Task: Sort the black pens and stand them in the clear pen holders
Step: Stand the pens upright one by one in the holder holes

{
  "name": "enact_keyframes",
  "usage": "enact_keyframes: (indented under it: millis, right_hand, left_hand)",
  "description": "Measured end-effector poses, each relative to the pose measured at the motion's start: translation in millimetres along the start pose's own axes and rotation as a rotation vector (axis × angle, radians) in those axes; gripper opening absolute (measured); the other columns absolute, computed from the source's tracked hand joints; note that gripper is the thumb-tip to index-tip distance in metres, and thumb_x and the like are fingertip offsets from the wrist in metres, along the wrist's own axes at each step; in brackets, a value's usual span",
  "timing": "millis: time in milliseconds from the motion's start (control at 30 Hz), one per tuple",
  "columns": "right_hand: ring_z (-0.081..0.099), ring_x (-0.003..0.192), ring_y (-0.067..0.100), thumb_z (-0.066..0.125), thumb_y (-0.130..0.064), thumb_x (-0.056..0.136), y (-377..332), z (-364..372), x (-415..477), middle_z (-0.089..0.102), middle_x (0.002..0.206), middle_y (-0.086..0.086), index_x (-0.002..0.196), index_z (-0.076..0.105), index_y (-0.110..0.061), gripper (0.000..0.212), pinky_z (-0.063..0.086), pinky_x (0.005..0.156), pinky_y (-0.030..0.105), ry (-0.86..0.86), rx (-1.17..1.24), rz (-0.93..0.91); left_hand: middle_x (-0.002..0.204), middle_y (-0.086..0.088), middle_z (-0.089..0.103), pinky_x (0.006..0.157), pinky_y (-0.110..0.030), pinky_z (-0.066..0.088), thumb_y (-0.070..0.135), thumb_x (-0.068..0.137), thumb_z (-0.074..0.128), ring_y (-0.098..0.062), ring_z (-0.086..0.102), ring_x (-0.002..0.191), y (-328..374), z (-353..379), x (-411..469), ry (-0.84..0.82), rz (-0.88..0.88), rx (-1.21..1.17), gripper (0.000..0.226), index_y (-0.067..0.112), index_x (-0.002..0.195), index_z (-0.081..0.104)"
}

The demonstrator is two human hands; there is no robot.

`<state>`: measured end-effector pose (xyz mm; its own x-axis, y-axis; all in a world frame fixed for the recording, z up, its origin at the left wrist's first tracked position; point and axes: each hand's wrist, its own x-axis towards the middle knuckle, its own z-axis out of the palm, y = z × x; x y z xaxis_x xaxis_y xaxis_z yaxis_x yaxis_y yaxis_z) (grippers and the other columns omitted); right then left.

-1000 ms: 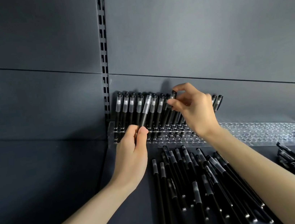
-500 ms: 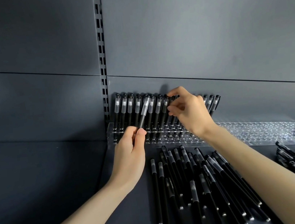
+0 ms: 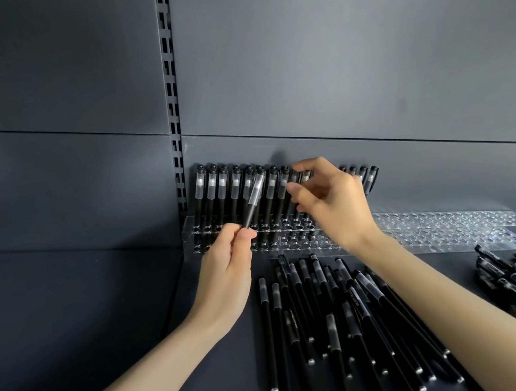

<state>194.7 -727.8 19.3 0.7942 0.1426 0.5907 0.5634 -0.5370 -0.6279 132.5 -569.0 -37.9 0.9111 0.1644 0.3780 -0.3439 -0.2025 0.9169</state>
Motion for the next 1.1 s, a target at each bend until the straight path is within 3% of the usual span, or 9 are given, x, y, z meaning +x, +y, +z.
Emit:
enact_keyframes:
  millis: [100, 200, 433, 567, 667, 800, 867, 967, 1100]
  right_hand:
    - [0.070, 0.075, 0.018, 0.066, -0.018, 0.087, -12.4, -0.9, -15.0, 0.072, 0.077, 0.006, 0.107, 0.058, -0.016, 0.022, 0.057, 0.077, 0.033, -0.106, 0.405, 0.104]
    - [0.068, 0.070, 0.017, 0.064, -0.003, 0.085, -12.6, -0.2, -21.2, 0.070, 0.073, 0.001, 0.106, 0.057, -0.013, 0.024, 0.058, 0.073, 0.030, -0.127, 0.564, 0.139]
    - [0.066, 0.068, 0.018, 0.066, 0.001, 0.082, -8.5, -0.1, -26.6, 0.070, 0.073, 0.005, 0.106, 0.057, -0.012, 0.030, 0.058, 0.068, 0.029, -0.116, 0.633, 0.194]
    - [0.067, 0.073, 0.018, 0.062, -0.001, 0.085, -10.3, -2.5, -25.5, 0.069, 0.083, 0.013, 0.113, 0.057, -0.012, 0.030, 0.057, 0.070, 0.027, -0.111, 0.682, 0.226]
    - [0.066, 0.065, 0.014, 0.064, -0.001, 0.084, -9.2, -1.2, -26.4, 0.067, 0.070, 0.004, 0.117, 0.057, -0.011, 0.034, 0.058, 0.066, 0.027, -0.130, 0.626, 0.202]
    - [0.068, 0.069, 0.017, 0.065, -0.002, 0.083, -12.3, -12.9, -16.1, 0.068, 0.072, 0.003, 0.117, 0.056, -0.017, 0.038, 0.058, 0.069, 0.027, -0.032, 0.462, 0.108]
    - [0.069, 0.070, 0.019, 0.067, -0.006, 0.083, -13.8, -21.0, -5.9, 0.067, 0.074, 0.002, 0.108, 0.054, -0.027, 0.036, 0.059, 0.070, 0.032, 0.104, 0.365, 0.049]
    - [0.069, 0.072, 0.023, 0.069, -0.010, 0.085, -10.3, -23.6, 6.3, 0.067, 0.075, -0.004, 0.097, 0.050, -0.039, 0.037, 0.057, 0.075, 0.045, 0.237, 0.268, -0.024]
    - [0.068, 0.074, 0.019, 0.069, -0.014, 0.085, -0.3, -14.3, 12.3, 0.066, 0.075, -0.010, 0.100, 0.051, -0.037, 0.033, 0.054, 0.080, 0.047, 0.266, 0.187, -0.053]
  left_hand:
    - [0.061, 0.002, 0.045, 0.056, -0.030, 0.034, 0.024, 0.099, 0.042, -0.012, 0.038, 0.056, -3.6, 4.2, -2.8, -0.106, 0.005, -0.012, 0.022, 0.012, 0.096, 0.060]
    - [0.061, 0.006, 0.055, 0.048, -0.030, 0.040, 0.022, 0.096, 0.051, -0.013, 0.047, 0.054, -5.6, 8.7, -7.2, -0.173, -0.018, -0.047, 0.012, 0.021, 0.093, 0.063]
    - [0.067, 0.001, 0.063, 0.048, -0.025, 0.050, 0.017, 0.085, 0.067, -0.008, 0.057, 0.056, -0.8, 7.7, -9.2, -0.127, -0.005, 0.006, 0.003, 0.020, 0.087, 0.066]
    - [0.072, -0.003, 0.067, 0.053, -0.031, 0.054, 0.015, 0.088, 0.064, -0.011, 0.060, 0.058, 4.8, 6.8, -9.6, -0.147, -0.017, -0.026, 0.005, 0.018, 0.089, 0.068]
    - [0.072, -0.003, 0.067, 0.056, -0.032, 0.056, 0.016, 0.086, 0.067, -0.012, 0.063, 0.061, 5.5, 7.5, -10.5, -0.155, -0.005, -0.003, 0.002, 0.017, 0.087, 0.067]
    - [0.102, 0.011, 0.061, 0.080, -0.028, 0.052, 0.039, 0.092, 0.054, -0.004, 0.057, 0.095, -9.0, 7.2, -4.3, -0.109, 0.199, 0.421, 0.030, 0.018, 0.112, 0.062]
    - [0.116, 0.003, 0.055, 0.088, -0.032, 0.047, 0.045, 0.093, 0.040, -0.015, 0.053, 0.108, -16.9, 2.8, 1.1, -0.059, 0.376, 0.756, 0.045, 0.015, 0.121, 0.059]
    - [0.117, -0.008, 0.057, 0.090, -0.044, 0.046, 0.044, 0.089, 0.035, -0.029, 0.055, 0.107, -27.2, -0.5, 4.9, -0.036, 0.467, 1.028, 0.051, 0.012, 0.121, 0.060]
    - [0.116, -0.013, 0.058, 0.093, -0.052, 0.044, 0.044, 0.089, 0.033, -0.033, 0.056, 0.107, -35.2, -0.8, 6.7, -0.054, 0.439, 1.138, 0.054, 0.011, 0.123, 0.060]
